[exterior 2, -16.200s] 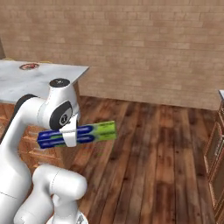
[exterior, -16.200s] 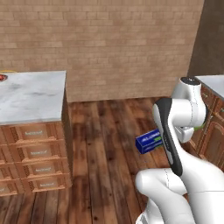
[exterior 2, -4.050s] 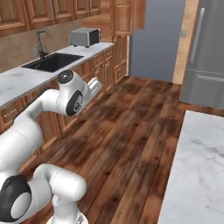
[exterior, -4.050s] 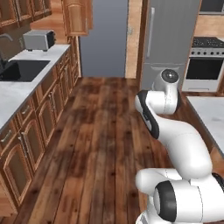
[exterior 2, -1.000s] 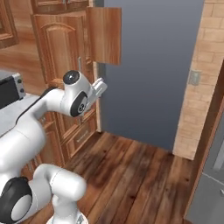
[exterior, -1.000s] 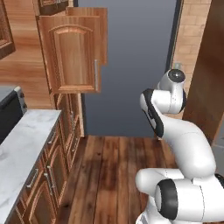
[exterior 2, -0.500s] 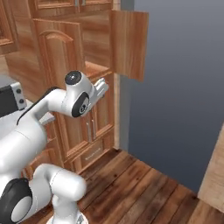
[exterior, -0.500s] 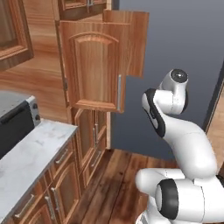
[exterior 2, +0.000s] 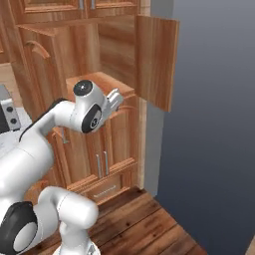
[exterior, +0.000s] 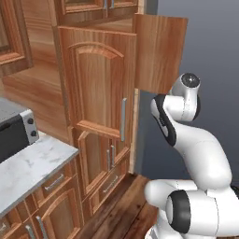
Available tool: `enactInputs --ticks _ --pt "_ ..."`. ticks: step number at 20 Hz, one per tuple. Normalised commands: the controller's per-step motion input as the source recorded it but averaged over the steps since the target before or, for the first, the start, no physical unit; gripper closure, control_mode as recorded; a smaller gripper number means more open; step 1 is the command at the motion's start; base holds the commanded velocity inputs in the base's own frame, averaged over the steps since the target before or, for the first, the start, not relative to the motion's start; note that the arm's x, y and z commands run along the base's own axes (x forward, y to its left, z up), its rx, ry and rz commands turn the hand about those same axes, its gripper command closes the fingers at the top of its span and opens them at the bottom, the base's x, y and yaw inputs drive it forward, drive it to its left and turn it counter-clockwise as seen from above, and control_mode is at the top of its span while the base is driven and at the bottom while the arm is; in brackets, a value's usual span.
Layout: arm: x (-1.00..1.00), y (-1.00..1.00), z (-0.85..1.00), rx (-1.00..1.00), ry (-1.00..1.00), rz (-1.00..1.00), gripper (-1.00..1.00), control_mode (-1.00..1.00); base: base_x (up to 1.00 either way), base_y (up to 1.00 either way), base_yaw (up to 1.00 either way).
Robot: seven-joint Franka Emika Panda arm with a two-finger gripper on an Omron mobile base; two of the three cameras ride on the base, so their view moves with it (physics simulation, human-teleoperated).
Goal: Retrieve the tupperware and aluminum foil from the cabinet and place them on the dining counter near the plate with fish and shrimp to prepare for storing leftovers.
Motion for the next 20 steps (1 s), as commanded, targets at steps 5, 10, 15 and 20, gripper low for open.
enactInputs --ticks 5,10,15,20 --pt "0.0 0.0 0.0 0.0 0.0 0.0 -1.0 1.0 0.39 -0.55 0.47" --pt "0.0 0.0 0.0 0.0 0.0 0.0 -1.0 1.0 0.45 -0.51 0.52" --pt "0.0 0.0 0.0 0.0 0.0 0.0 -1.0 1.0 0.25 -0.68 0.57" --pt "0.0 0.0 0.0 0.0 0.0 0.0 -1.0 1.0 0.31 -0.67 0.58"
